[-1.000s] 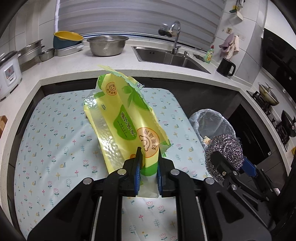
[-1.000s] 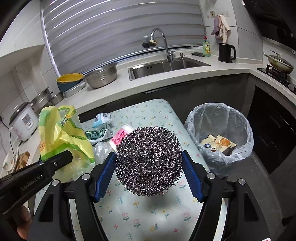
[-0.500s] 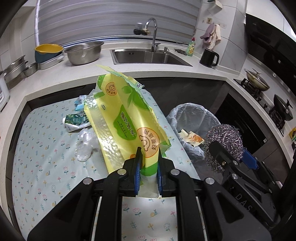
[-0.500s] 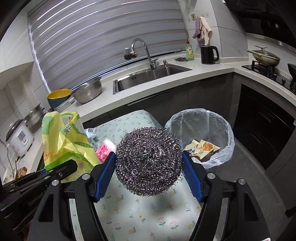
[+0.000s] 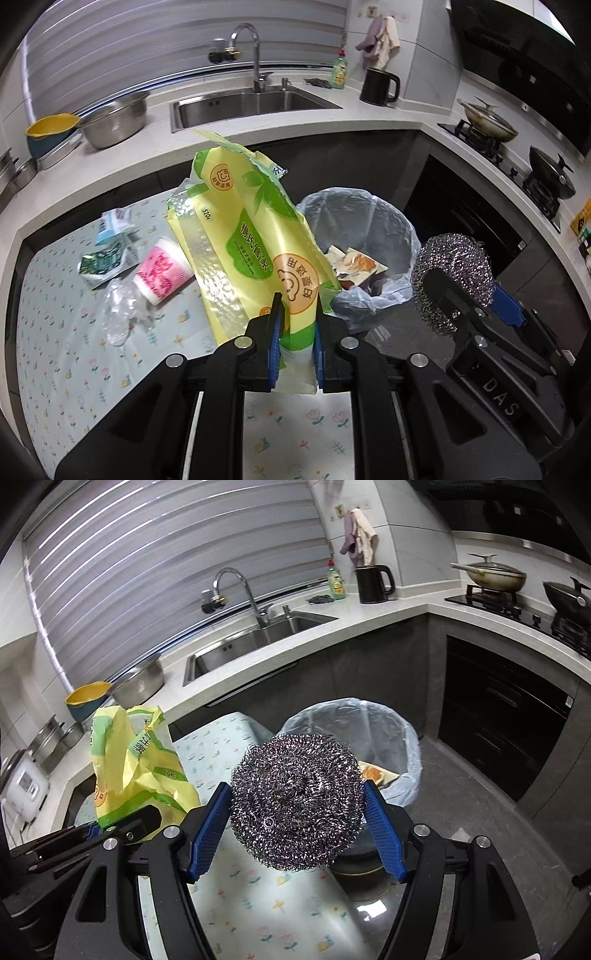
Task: Collect trash
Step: 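Open the left gripper to drop the bag into the bin while the right gripper lowers the scrubber into it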
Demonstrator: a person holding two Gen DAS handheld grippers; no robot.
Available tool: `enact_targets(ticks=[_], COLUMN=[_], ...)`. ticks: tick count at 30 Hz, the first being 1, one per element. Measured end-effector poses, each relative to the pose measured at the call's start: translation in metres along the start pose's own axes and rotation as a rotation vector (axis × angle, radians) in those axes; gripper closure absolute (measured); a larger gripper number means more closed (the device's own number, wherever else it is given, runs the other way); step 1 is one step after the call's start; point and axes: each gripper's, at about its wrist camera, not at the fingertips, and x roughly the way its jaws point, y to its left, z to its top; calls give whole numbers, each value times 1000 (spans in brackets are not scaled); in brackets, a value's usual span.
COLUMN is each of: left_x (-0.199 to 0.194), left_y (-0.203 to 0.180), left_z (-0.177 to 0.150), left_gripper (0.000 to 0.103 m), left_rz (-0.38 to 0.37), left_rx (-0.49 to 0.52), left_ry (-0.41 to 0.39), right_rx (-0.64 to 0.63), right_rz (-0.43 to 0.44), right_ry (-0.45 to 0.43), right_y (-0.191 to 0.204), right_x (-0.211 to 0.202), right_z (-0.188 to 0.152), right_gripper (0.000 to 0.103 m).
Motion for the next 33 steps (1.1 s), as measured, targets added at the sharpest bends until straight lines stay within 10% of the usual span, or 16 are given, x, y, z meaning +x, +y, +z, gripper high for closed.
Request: enact_targets(ticks=[25,33], left_x=[152,169], left_y=[-92,-88], left_z=[55,64], left_gripper=[85,51], left_rz=[-141,-147], left_rx=[221,218], left_ry=[118,86], right_rx=[100,87], right_rz=[-182,-190], right_ry=[20,39], right_y=[-94,-91], right_x=[85,109], right_z=[46,50], right_gripper=[35,35])
